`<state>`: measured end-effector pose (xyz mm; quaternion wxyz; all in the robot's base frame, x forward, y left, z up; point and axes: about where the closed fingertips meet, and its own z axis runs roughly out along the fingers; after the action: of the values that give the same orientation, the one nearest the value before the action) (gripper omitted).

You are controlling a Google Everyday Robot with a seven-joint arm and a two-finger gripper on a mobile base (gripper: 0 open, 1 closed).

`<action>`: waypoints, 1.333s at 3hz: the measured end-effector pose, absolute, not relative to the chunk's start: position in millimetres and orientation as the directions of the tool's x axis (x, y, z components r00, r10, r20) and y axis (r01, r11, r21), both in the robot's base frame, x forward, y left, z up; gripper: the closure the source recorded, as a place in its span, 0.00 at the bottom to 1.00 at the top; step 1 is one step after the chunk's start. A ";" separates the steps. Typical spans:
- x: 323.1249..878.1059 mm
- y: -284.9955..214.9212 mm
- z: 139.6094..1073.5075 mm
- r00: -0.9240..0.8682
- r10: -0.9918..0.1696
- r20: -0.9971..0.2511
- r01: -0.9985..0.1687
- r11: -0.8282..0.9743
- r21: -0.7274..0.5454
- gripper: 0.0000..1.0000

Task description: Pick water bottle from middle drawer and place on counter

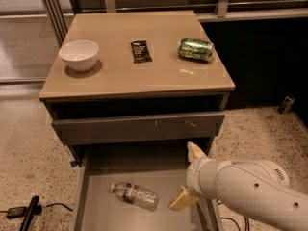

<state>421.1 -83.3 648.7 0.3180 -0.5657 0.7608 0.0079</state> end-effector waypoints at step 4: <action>505.0 -28.0 692.0 -0.133 -0.515 -0.847 -0.855 0.491 -0.164 0.00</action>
Offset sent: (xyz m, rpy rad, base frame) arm 0.1069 -0.0025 -0.0246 1.0594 0.1112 -0.0674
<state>505.0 -28.0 692.0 0.4615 -0.4694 0.7299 0.1844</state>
